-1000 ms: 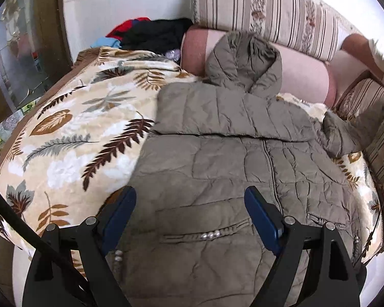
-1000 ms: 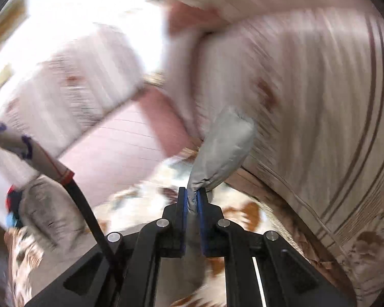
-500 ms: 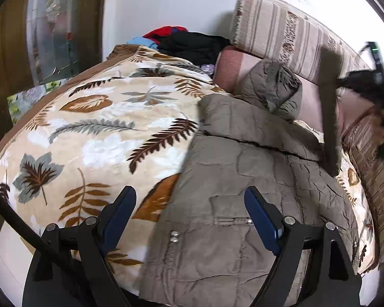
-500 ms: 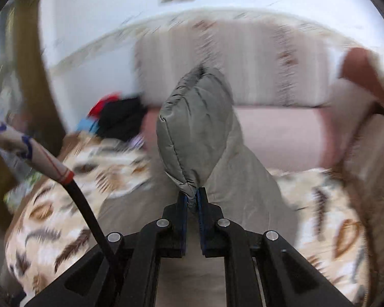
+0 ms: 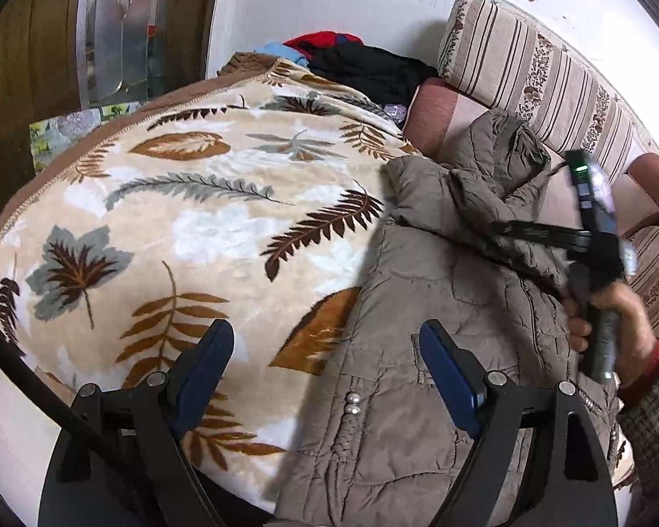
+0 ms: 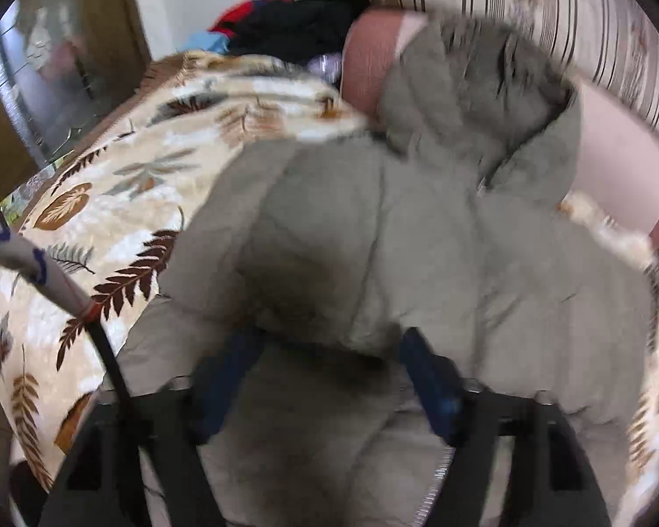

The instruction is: Fold large clothes

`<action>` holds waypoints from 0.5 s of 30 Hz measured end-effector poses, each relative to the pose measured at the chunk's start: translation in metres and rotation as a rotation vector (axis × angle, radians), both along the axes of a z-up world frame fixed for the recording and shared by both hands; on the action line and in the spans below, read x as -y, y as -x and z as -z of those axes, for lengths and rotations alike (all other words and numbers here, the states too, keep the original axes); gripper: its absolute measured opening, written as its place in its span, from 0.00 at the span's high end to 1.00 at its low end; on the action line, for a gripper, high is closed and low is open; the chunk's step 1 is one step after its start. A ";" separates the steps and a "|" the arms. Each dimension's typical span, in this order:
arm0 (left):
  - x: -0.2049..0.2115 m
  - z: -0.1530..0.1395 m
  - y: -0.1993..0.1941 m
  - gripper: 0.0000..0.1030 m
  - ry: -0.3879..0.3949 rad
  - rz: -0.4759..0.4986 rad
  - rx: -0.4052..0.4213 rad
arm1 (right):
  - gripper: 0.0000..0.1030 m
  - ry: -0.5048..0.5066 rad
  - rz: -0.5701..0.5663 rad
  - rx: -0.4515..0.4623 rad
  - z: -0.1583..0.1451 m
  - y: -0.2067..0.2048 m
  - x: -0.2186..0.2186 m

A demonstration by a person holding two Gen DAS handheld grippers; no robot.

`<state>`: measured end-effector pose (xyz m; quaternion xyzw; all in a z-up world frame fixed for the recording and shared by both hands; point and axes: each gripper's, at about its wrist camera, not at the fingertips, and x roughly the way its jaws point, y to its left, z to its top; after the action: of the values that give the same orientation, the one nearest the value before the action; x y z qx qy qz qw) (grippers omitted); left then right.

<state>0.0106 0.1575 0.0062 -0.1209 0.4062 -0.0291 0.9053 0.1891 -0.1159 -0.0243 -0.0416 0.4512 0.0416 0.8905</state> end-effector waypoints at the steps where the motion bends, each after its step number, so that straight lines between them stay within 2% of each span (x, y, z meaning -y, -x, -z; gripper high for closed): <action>1: 0.002 0.002 -0.001 0.17 0.002 0.004 -0.004 | 0.24 0.014 -0.010 0.021 -0.010 0.004 0.002; 5: 0.012 0.006 -0.003 0.17 -0.005 0.027 -0.011 | 0.26 0.066 0.046 0.076 -0.032 -0.004 0.023; 6: 0.013 0.008 -0.004 0.17 -0.005 0.032 -0.014 | 0.33 0.072 0.074 0.073 -0.032 -0.010 0.029; 7: 0.015 0.009 -0.004 0.17 -0.005 0.038 -0.018 | 0.43 0.076 0.116 0.055 -0.025 -0.023 0.037; 9: 0.016 0.011 -0.006 0.17 -0.009 0.043 -0.024 | 0.50 0.040 0.180 -0.001 -0.009 -0.049 0.049; 11: 0.016 0.014 -0.008 0.17 -0.012 0.046 -0.029 | 0.52 -0.032 0.207 -0.073 0.010 -0.068 0.053; 12: 0.016 0.015 -0.009 0.17 -0.013 0.046 -0.033 | 0.52 -0.100 0.190 -0.139 0.026 -0.079 0.049; 13: 0.016 0.017 -0.011 0.17 -0.014 0.045 -0.038 | 0.52 -0.118 0.178 -0.165 0.034 -0.081 0.043; 15: 0.015 0.021 -0.014 0.17 -0.017 0.042 -0.048 | 0.53 -0.053 0.146 -0.156 0.045 -0.083 0.020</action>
<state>0.0249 0.1424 -0.0143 -0.1051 0.4306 -0.0418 0.8954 0.2718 -0.1361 -0.0697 0.0183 0.5199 -0.0085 0.8540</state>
